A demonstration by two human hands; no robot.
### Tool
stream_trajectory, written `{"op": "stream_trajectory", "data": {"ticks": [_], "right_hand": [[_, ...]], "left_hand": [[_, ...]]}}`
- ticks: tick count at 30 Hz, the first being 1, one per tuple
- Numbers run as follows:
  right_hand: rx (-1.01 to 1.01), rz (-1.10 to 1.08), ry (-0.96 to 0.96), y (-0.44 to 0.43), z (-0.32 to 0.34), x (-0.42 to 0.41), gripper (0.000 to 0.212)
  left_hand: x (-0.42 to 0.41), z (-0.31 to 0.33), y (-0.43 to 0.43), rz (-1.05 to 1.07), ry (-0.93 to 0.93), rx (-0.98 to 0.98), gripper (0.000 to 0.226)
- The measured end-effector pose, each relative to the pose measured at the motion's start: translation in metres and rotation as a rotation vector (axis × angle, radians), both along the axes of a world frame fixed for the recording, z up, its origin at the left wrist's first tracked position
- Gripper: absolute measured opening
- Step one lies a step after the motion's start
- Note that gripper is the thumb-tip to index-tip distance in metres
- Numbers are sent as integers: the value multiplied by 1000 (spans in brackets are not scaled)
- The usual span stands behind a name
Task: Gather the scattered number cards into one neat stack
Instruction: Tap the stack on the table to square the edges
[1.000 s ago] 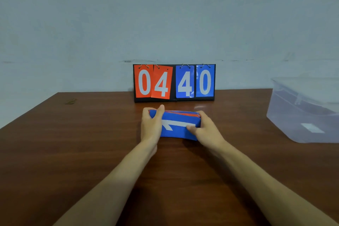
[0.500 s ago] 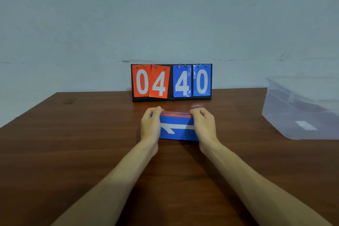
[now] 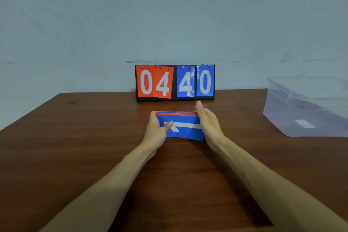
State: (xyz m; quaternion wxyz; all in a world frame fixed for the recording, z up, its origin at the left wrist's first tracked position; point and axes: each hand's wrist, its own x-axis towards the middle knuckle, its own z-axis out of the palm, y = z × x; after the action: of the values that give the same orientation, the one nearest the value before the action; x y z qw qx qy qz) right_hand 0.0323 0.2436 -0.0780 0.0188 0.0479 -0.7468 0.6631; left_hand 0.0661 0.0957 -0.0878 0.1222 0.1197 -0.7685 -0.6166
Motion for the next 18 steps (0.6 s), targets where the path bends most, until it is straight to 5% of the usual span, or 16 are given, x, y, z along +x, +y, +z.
{"op": "stream_trajectory", "data": {"ticks": [5, 10, 14, 18], "right_hand": [[65, 217, -13, 26, -8, 15, 39], [168, 140, 33, 21, -10, 19, 29], [-84, 187, -70, 18, -12, 13, 32], [-177, 59, -140, 8, -5, 4, 49]], "left_hand": [[3, -2, 3, 24, 1, -1, 41], [8, 2, 5, -24, -85, 4, 48], [13, -1, 2, -89, -52, -14, 28], [6, -1, 4, -134, -19, 257, 42]]}}
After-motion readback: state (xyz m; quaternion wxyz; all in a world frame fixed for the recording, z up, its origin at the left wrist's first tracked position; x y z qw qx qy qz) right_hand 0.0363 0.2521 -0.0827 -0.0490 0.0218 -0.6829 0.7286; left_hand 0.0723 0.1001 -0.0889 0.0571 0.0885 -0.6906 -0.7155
